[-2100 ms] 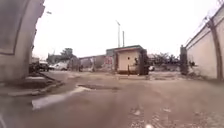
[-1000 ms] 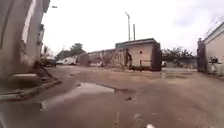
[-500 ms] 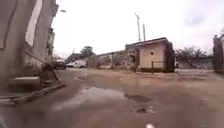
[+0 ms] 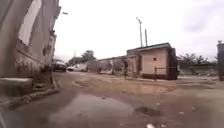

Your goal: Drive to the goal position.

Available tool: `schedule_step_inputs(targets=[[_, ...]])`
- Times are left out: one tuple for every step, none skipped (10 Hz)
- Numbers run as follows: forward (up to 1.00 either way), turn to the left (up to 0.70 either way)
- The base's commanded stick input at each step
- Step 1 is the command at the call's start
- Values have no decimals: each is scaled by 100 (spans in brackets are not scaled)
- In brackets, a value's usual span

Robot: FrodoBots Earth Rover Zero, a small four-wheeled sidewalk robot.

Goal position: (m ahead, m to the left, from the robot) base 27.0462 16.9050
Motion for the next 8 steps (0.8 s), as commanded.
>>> schedule_step_inputs(targets=[[85,8],[85,33],[85,9],[85,15],[85,34],[85,34],[85,34],[85,34]])
